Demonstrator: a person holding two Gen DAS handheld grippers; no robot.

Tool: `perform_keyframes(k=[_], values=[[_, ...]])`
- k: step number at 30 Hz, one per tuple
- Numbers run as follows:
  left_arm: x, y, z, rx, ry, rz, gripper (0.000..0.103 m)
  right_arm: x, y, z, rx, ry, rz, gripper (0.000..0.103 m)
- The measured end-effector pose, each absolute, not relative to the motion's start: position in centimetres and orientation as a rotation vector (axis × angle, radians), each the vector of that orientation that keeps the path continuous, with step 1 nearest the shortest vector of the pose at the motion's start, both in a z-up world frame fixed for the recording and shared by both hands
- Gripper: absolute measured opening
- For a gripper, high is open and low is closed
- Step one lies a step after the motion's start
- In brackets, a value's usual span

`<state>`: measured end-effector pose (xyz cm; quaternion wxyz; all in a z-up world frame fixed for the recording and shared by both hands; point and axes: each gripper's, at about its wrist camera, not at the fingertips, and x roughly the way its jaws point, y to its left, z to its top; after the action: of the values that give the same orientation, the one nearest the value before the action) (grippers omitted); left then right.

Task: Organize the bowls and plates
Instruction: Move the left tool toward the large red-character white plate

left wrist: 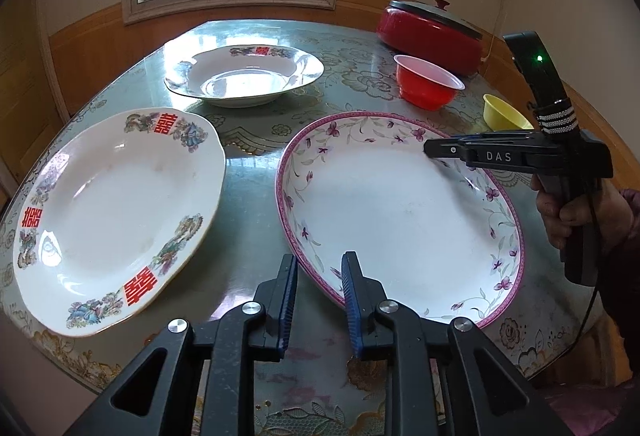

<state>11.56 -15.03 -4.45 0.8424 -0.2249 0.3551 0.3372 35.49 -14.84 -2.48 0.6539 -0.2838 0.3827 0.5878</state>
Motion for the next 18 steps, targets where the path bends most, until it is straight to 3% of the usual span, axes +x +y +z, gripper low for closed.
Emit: perform_keyframes(k=[18], values=[[7.5,-14.6,-1.3,-0.481,0.667,0.714,0.023,35.6,-16.3,-1.1,-0.523,0.878,1.184,0.028]])
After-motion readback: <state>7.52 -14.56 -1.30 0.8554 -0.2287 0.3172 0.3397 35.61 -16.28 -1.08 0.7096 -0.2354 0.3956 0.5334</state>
